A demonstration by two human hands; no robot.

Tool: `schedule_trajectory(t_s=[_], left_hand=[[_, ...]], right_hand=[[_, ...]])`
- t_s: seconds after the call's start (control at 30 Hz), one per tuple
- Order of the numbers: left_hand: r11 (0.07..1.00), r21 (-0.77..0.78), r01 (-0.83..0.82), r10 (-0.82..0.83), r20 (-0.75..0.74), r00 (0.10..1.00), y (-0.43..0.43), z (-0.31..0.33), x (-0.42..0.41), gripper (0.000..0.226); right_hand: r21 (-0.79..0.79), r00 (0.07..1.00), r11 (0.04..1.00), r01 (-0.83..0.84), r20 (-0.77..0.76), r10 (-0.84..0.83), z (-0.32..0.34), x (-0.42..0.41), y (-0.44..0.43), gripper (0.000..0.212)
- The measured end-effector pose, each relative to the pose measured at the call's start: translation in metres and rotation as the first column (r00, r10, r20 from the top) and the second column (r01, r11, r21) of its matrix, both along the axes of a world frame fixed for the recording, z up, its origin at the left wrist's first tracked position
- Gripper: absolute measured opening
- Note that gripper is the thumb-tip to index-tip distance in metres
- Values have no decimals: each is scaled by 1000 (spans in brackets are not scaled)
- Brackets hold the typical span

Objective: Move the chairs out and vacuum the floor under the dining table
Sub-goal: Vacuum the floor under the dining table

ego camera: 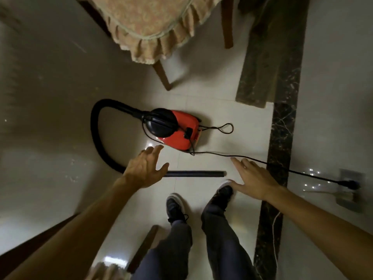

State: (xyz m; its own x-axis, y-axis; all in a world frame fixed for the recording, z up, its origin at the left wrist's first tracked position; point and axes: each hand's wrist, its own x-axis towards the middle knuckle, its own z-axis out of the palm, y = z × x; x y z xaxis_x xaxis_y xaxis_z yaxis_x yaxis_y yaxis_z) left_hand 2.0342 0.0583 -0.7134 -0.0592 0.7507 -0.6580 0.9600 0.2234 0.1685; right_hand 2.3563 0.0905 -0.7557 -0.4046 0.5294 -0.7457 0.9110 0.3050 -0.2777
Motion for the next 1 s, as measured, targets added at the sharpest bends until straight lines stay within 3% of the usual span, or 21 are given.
schedule_trajectory(t_s=[0.2, 0.4, 0.6, 0.8, 1.0], left_hand=[[990, -50, -133, 134, 20, 991, -64, -24, -61, 65], [979, -110, -170, 174, 30, 984, -118, -45, -104, 64], [979, -175, -108, 114, 25, 993, -149, -72, -132, 71], [990, -138, -40, 49, 58, 997, -146, -116, -139, 70], [995, -100, -14, 21, 71, 997, -143, -199, -145, 66]], right_hand=[[-65, 982, 984, -167, 83, 172, -24, -41, -20, 85], [-128, 975, 978, -162, 135, 179, -35, -90, -57, 83], [-144, 969, 973, -179, 145, 200, -45, -133, -88, 82], [-109, 990, 993, 47, 138, -31, -83, -147, -86, 81], [-52, 974, 982, 184, 142, -175, -162, -143, -81, 77]])
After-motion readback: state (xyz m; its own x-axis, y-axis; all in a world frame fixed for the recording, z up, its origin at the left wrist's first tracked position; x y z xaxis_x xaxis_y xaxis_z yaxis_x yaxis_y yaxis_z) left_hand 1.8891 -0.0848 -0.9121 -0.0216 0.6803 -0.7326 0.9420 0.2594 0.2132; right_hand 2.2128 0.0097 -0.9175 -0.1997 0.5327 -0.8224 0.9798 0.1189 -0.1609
